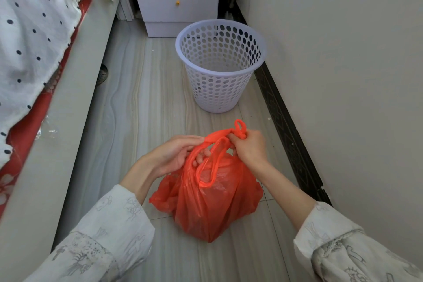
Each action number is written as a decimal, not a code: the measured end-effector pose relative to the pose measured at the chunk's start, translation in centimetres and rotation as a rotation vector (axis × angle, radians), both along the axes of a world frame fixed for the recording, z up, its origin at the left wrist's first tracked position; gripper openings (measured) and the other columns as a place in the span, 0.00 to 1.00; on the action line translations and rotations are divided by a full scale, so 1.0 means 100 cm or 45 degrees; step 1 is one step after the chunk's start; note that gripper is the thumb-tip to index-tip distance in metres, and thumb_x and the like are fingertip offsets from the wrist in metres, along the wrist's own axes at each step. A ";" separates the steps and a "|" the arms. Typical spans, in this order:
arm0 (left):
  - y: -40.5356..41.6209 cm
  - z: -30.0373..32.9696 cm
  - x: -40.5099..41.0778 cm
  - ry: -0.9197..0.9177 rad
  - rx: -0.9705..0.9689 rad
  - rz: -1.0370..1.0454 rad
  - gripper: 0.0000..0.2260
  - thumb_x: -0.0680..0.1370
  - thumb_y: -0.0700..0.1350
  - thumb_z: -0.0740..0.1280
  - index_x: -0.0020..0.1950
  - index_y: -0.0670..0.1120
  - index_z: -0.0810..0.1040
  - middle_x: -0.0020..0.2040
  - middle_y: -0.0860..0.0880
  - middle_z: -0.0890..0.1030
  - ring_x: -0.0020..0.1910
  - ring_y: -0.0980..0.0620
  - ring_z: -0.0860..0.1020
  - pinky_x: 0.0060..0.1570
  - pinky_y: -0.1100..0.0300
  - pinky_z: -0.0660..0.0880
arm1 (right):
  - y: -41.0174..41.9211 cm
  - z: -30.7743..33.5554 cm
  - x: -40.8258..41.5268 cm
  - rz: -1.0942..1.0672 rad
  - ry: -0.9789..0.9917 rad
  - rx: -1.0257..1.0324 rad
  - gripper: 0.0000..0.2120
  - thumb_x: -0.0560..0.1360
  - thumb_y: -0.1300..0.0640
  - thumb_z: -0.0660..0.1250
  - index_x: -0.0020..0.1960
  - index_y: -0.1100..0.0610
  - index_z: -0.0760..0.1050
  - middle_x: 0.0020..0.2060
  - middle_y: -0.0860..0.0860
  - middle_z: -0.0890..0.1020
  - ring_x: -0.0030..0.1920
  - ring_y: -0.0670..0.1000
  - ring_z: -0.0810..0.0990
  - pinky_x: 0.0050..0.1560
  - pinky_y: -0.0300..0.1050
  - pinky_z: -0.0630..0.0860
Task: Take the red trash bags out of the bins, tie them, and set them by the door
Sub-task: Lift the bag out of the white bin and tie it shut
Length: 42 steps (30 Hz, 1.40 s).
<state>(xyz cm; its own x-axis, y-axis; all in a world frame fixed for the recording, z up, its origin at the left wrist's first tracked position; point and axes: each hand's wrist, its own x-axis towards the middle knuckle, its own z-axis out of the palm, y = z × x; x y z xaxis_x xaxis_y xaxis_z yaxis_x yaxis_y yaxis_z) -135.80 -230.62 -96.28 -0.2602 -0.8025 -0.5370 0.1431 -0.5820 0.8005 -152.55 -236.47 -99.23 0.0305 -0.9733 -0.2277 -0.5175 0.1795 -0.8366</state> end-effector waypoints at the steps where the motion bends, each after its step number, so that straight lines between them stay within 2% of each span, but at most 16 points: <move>1: 0.000 0.000 0.000 -0.004 -0.011 0.001 0.11 0.78 0.44 0.58 0.45 0.40 0.77 0.31 0.49 0.83 0.26 0.57 0.77 0.26 0.67 0.72 | -0.001 0.001 0.001 -0.038 -0.058 0.042 0.14 0.71 0.58 0.67 0.27 0.53 0.74 0.20 0.49 0.77 0.23 0.45 0.76 0.28 0.37 0.72; 5: -0.003 -0.002 -0.001 -0.160 -0.047 -0.003 0.11 0.79 0.46 0.60 0.55 0.43 0.77 0.48 0.41 0.84 0.40 0.49 0.83 0.36 0.64 0.77 | -0.001 0.004 0.003 -0.154 -0.359 0.202 0.10 0.70 0.61 0.68 0.31 0.54 0.76 0.30 0.58 0.79 0.25 0.48 0.72 0.27 0.42 0.67; 8: -0.005 -0.001 -0.004 -0.307 -0.094 0.061 0.12 0.79 0.46 0.60 0.61 0.45 0.73 0.54 0.39 0.81 0.44 0.52 0.83 0.38 0.65 0.78 | -0.003 0.009 0.001 -0.173 -0.630 0.304 0.04 0.71 0.64 0.68 0.38 0.59 0.77 0.25 0.53 0.76 0.22 0.45 0.71 0.23 0.37 0.67; 10: -0.006 0.003 -0.007 -0.439 -0.209 0.142 0.13 0.79 0.45 0.60 0.64 0.48 0.70 0.56 0.42 0.80 0.42 0.59 0.80 0.39 0.71 0.76 | -0.003 0.013 -0.002 -0.140 -0.737 0.342 0.02 0.72 0.64 0.67 0.45 0.61 0.78 0.20 0.47 0.75 0.20 0.42 0.70 0.21 0.35 0.66; 14: -0.010 0.004 -0.009 -0.588 -0.502 0.309 0.19 0.79 0.40 0.59 0.69 0.45 0.65 0.68 0.49 0.70 0.67 0.55 0.68 0.63 0.67 0.64 | -0.002 0.015 -0.004 -0.031 -0.802 0.353 0.03 0.73 0.63 0.66 0.44 0.59 0.79 0.25 0.50 0.76 0.22 0.42 0.70 0.22 0.35 0.66; 16: -0.011 0.002 -0.004 -0.640 -0.592 0.491 0.17 0.78 0.38 0.60 0.67 0.44 0.67 0.68 0.51 0.69 0.70 0.54 0.64 0.65 0.64 0.61 | -0.002 0.015 -0.006 0.005 -0.849 0.362 0.03 0.74 0.64 0.65 0.44 0.60 0.78 0.27 0.52 0.73 0.22 0.43 0.70 0.22 0.35 0.67; 18: -0.012 -0.003 0.005 -0.555 -0.522 0.782 0.15 0.77 0.38 0.62 0.64 0.42 0.69 0.64 0.50 0.71 0.66 0.51 0.69 0.65 0.58 0.66 | -0.004 0.014 -0.008 0.011 -0.914 0.382 0.05 0.75 0.64 0.64 0.42 0.60 0.77 0.28 0.54 0.71 0.23 0.45 0.69 0.22 0.35 0.66; 20: -0.010 -0.010 0.013 -0.402 -0.290 0.976 0.19 0.75 0.44 0.66 0.64 0.40 0.69 0.64 0.45 0.72 0.61 0.50 0.73 0.62 0.54 0.71 | -0.005 0.014 -0.010 -0.008 -0.980 0.406 0.09 0.75 0.65 0.60 0.39 0.59 0.76 0.26 0.54 0.70 0.23 0.46 0.69 0.23 0.37 0.65; 22: -0.007 -0.017 0.014 -0.296 0.025 0.870 0.25 0.73 0.55 0.67 0.63 0.40 0.70 0.60 0.45 0.74 0.57 0.51 0.74 0.55 0.56 0.73 | -0.005 0.015 -0.008 0.002 -1.041 0.432 0.11 0.75 0.67 0.57 0.37 0.59 0.74 0.24 0.52 0.71 0.23 0.46 0.69 0.24 0.38 0.64; 25: -0.004 -0.016 0.005 -0.257 0.319 0.434 0.30 0.68 0.69 0.60 0.51 0.44 0.77 0.42 0.48 0.77 0.38 0.54 0.76 0.35 0.63 0.74 | -0.002 0.019 -0.003 0.065 -1.078 0.454 0.13 0.74 0.69 0.55 0.37 0.58 0.74 0.25 0.50 0.74 0.24 0.46 0.70 0.25 0.39 0.63; 28: -0.007 -0.014 0.002 -0.274 0.258 0.379 0.24 0.69 0.68 0.60 0.36 0.47 0.80 0.30 0.51 0.79 0.28 0.56 0.76 0.29 0.66 0.73 | 0.002 0.023 -0.002 0.163 -1.005 0.453 0.14 0.73 0.69 0.55 0.37 0.57 0.75 0.29 0.48 0.77 0.27 0.45 0.72 0.29 0.40 0.63; 31: -0.009 -0.014 0.000 -0.242 0.122 0.480 0.17 0.74 0.59 0.62 0.37 0.48 0.80 0.25 0.55 0.80 0.23 0.60 0.76 0.28 0.66 0.72 | 0.005 0.025 -0.003 0.248 -0.927 0.435 0.15 0.73 0.70 0.56 0.37 0.56 0.75 0.34 0.47 0.77 0.31 0.45 0.71 0.31 0.40 0.63; 34: -0.011 -0.012 -0.002 0.043 0.028 0.667 0.11 0.77 0.51 0.61 0.42 0.45 0.77 0.27 0.53 0.81 0.24 0.60 0.77 0.24 0.69 0.72 | 0.008 0.026 -0.001 0.331 -0.869 0.435 0.15 0.74 0.70 0.55 0.36 0.56 0.75 0.36 0.48 0.76 0.32 0.44 0.71 0.30 0.39 0.64; 38: -0.019 -0.003 -0.003 0.406 -0.084 0.849 0.13 0.81 0.47 0.54 0.43 0.45 0.73 0.40 0.47 0.83 0.41 0.53 0.82 0.45 0.60 0.78 | 0.009 0.027 0.000 0.357 -0.901 0.476 0.14 0.76 0.68 0.55 0.40 0.56 0.75 0.36 0.50 0.76 0.34 0.44 0.72 0.30 0.38 0.67; 40: -0.019 0.001 -0.005 0.588 -0.103 0.967 0.16 0.81 0.47 0.52 0.37 0.44 0.71 0.31 0.47 0.82 0.35 0.51 0.83 0.44 0.57 0.79 | 0.007 0.027 -0.001 0.292 -1.015 0.514 0.10 0.79 0.62 0.54 0.49 0.58 0.75 0.41 0.52 0.78 0.39 0.47 0.75 0.35 0.40 0.70; 42: -0.020 0.002 -0.007 0.636 -0.121 1.048 0.16 0.81 0.46 0.51 0.35 0.46 0.67 0.21 0.51 0.73 0.25 0.52 0.78 0.35 0.59 0.79 | 0.006 0.026 -0.001 0.249 -1.069 0.535 0.12 0.81 0.59 0.52 0.57 0.60 0.72 0.48 0.56 0.79 0.48 0.52 0.77 0.43 0.43 0.74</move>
<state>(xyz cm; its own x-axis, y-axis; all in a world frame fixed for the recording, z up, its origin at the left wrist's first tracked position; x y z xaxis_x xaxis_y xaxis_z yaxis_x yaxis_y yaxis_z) -136.48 -232.60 -96.08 0.2220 -0.8699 -0.4405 0.8137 -0.0836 0.5752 -152.69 -235.83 -96.67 0.4960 -0.7774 -0.3869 0.1688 0.5233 -0.8352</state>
